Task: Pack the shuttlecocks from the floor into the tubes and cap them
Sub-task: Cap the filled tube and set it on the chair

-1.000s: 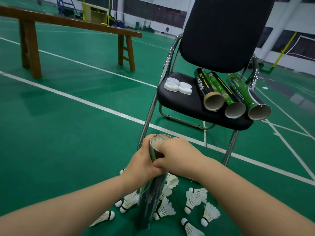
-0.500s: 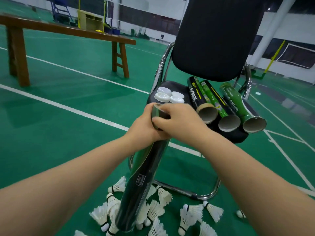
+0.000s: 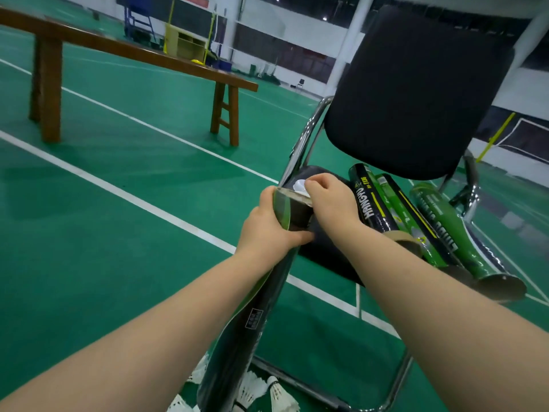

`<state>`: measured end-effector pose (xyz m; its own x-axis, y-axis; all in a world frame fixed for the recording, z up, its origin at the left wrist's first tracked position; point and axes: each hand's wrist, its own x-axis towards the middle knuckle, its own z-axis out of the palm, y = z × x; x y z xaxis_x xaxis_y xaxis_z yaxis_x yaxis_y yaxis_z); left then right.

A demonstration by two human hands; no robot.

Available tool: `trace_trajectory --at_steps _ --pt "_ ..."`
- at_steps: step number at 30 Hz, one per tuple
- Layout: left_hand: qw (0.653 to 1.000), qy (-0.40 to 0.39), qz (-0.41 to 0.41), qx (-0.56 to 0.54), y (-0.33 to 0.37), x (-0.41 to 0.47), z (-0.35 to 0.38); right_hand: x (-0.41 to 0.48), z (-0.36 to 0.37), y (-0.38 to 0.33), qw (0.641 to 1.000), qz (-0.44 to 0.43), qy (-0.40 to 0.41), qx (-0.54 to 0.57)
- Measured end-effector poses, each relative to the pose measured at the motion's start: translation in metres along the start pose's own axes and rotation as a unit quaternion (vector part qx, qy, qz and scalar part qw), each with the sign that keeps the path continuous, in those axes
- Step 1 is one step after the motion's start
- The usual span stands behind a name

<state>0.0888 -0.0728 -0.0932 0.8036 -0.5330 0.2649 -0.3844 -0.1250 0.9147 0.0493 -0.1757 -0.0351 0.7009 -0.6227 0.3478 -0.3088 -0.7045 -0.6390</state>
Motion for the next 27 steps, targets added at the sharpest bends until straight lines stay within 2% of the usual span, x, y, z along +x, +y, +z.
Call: trace_trajectory --at_steps 3,6,11,15,17,21,25,27 --pt "1.000 0.010 -0.018 0.008 -0.015 0.010 -0.001 0.022 0.017 0.016 0.998 0.061 -0.015 -0.028" --pt "0.999 0.011 -0.028 0.025 -0.026 0.016 -0.004 0.041 0.029 0.033 0.991 0.071 -0.032 -0.105" --pt "0.999 -0.004 -0.023 0.046 -0.038 0.018 -0.006 0.047 0.049 0.053 0.967 -0.035 -0.065 -0.245" --pt "0.999 0.000 -0.029 0.044 -0.043 0.015 -0.006 0.033 0.049 0.053 0.951 -0.073 0.016 -0.299" --pt "0.999 0.002 -0.034 0.040 -0.045 0.013 -0.005 0.030 0.043 0.053 0.942 -0.051 0.048 -0.329" --pt "0.999 -0.006 -0.042 0.033 -0.047 0.008 -0.001 0.033 0.024 0.070 0.937 0.075 0.038 -0.340" --pt "0.999 -0.014 -0.037 0.032 -0.046 0.005 0.002 0.032 0.019 0.075 0.948 0.110 -0.001 -0.300" --pt "0.999 -0.014 -0.033 0.033 -0.045 0.005 0.003 0.028 0.020 0.072 0.952 0.111 0.005 -0.287"
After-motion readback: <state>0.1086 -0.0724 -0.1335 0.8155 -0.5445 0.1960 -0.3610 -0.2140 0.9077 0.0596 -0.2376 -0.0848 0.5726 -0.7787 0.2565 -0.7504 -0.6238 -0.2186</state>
